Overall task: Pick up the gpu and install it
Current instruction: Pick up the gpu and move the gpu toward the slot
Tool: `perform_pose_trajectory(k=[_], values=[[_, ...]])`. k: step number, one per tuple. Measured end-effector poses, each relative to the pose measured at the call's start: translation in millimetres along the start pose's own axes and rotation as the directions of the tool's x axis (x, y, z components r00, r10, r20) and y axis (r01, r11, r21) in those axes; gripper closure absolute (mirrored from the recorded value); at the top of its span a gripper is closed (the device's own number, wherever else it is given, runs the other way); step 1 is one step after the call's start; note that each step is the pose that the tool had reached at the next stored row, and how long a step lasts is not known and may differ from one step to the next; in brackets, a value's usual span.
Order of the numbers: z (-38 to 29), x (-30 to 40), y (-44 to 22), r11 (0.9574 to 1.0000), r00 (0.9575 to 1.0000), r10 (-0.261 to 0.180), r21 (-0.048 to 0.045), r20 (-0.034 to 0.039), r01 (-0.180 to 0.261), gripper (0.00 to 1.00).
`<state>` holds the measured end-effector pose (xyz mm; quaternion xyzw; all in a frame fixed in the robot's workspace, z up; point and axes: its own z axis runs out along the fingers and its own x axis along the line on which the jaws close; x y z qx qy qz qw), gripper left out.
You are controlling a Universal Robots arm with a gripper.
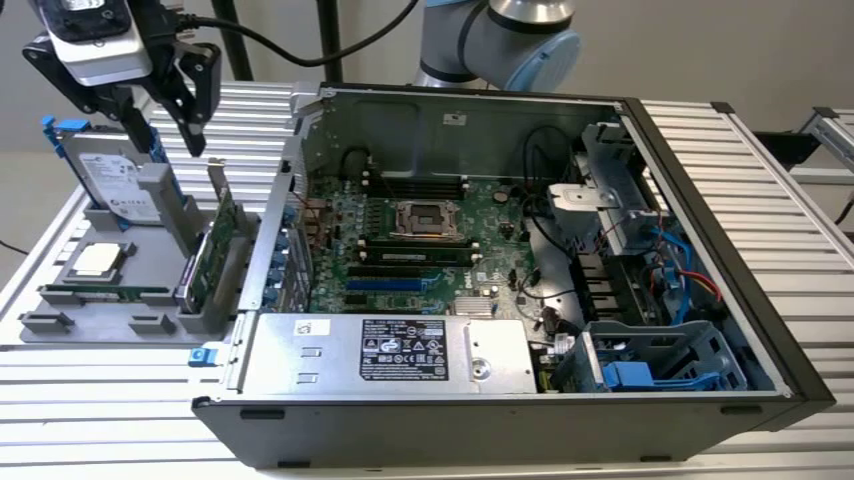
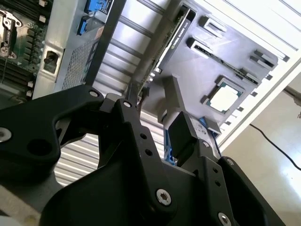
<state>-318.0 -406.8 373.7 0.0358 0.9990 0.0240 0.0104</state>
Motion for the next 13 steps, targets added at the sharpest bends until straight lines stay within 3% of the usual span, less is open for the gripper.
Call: perform_pose_trajectory(k=[13], values=[[1.4,-0.5,-0.7,1.0,1.0,0.0,0.0,-0.0002,0.0,0.0]])
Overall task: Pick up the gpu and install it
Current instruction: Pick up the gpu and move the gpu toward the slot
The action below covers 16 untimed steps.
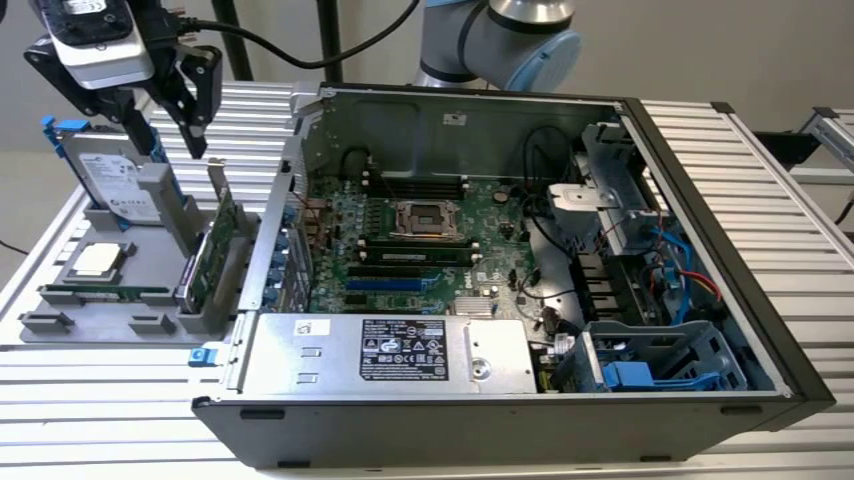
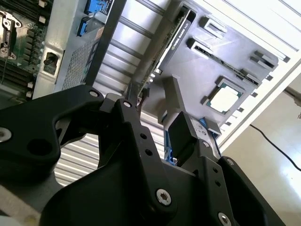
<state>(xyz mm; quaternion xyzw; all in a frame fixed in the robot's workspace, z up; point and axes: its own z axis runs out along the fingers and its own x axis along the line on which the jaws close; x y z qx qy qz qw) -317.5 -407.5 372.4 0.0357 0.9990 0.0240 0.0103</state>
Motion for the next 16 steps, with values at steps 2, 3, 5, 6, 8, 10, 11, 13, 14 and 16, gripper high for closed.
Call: perform_pose_trajectory(k=[2,3,5,6,8,10,11,13,14,16], values=[[0.6,-0.1,-0.6,1.0,1.0,0.0,-0.0001,0.0001,0.0,0.0],[0.8,-0.2,-0.9,1.0,1.0,0.0,0.0,0.0,0.0,0.0],[1.5,-0.3,-1.5,1.0,1.0,0.0,0.0001,0.0,0.0,0.0],[1.8,-0.4,-1.8,1.0,1.0,0.0,0.0001,0.0,0.0,0.0],[2.5,-0.5,-2.5,1.0,1.0,0.0,0.0,-0.0002,0.0,0.0],[3.4,-0.7,-3.5,1.0,1.0,0.0,0.0,-0.0005,0.0,0.0],[3.8,-0.8,-3.9,1.0,1.0,0.0,0.0,-0.0007,0.0,0.0],[4.8,-0.8,-4.4,1.0,1.0,0.0,0.0,-0.0008,0.0,0.0],[5.2,-0.9,-4.7,1.0,1.0,0.0,0.0001,-0.0009,0.0,0.0],[6.0,-1.0,-5.3,1.0,1.0,0.0,0.0001,-0.0009,0.0,0.0]])
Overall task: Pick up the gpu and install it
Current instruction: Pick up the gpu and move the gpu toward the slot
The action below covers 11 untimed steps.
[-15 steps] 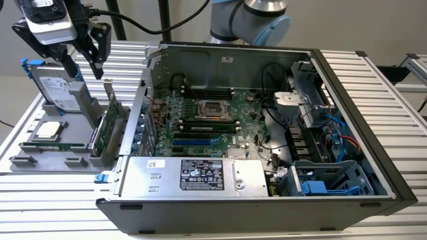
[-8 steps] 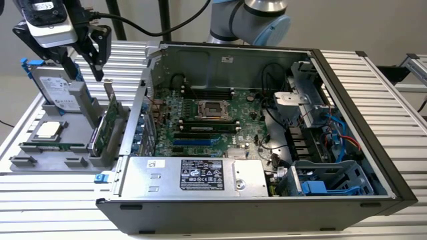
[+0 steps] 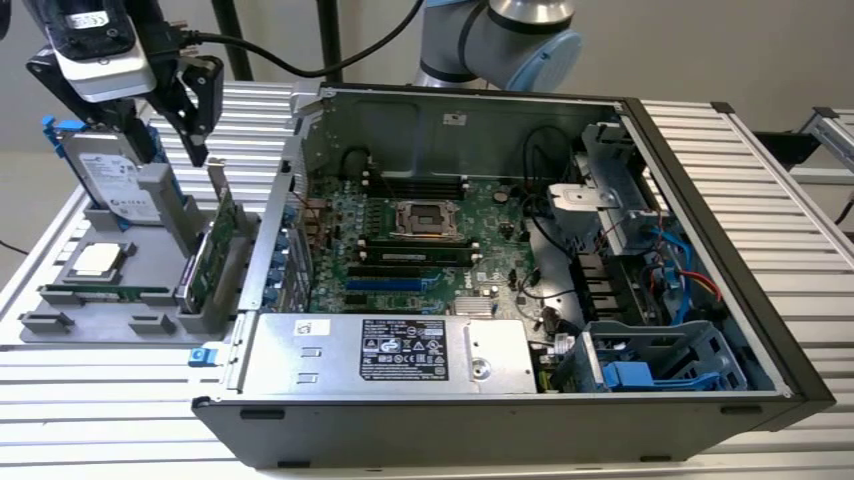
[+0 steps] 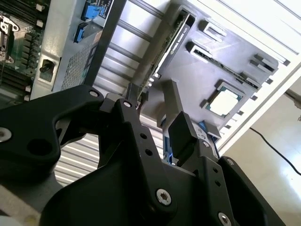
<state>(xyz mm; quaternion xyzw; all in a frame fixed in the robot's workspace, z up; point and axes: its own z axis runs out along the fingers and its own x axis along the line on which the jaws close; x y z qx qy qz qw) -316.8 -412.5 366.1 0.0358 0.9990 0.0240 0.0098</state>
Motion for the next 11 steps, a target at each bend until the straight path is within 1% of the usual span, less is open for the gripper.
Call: perform_pose_trajectory(k=[11], values=[[4.6,-0.3,-2.9,1.0,1.0,0.0,0.0,-0.0001,0.0,0.0]])
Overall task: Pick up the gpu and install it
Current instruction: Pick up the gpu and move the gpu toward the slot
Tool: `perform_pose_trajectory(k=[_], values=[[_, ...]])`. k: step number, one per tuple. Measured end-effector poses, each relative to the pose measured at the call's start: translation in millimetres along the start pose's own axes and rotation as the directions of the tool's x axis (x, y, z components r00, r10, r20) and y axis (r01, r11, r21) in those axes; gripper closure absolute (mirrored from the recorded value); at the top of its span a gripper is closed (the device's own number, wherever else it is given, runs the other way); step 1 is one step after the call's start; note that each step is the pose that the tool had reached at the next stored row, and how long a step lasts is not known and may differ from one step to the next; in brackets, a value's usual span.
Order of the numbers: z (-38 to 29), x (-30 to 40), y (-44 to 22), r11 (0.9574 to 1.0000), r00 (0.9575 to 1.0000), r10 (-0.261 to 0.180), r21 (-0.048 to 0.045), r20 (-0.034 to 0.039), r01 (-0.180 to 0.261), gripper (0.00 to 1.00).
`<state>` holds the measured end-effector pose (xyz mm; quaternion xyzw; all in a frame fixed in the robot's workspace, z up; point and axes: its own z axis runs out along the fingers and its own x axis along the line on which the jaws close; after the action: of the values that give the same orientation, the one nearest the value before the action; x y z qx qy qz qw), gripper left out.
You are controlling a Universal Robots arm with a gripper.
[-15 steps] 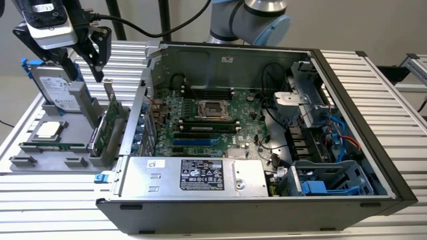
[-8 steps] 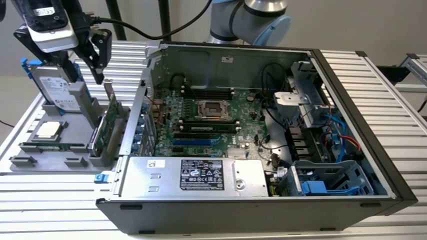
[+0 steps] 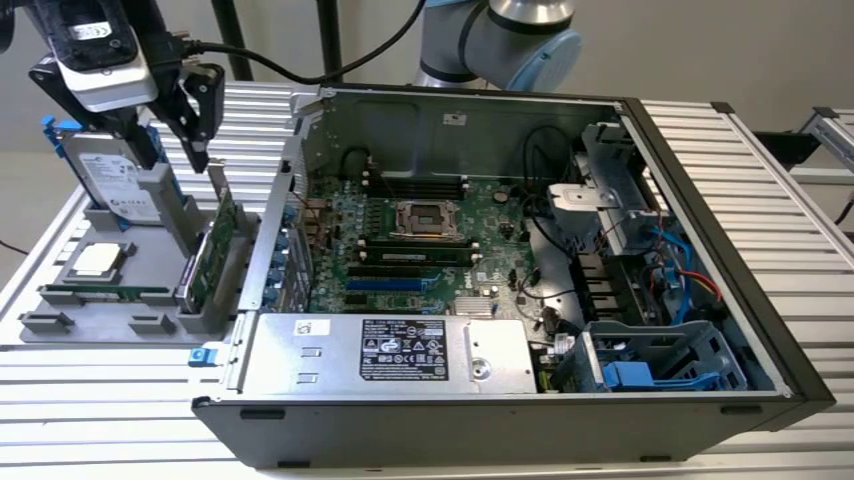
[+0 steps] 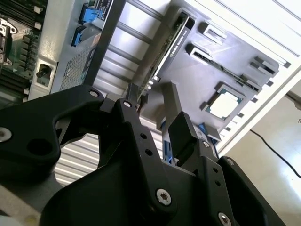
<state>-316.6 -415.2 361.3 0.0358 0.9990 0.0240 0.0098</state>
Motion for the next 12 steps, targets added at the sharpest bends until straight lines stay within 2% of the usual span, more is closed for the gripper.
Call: perform_pose_trajectory(k=[12], values=[[5.9,-0.2,-2.6,1.0,1.0,0.0,0.0,0.0,0.0,0.0]])
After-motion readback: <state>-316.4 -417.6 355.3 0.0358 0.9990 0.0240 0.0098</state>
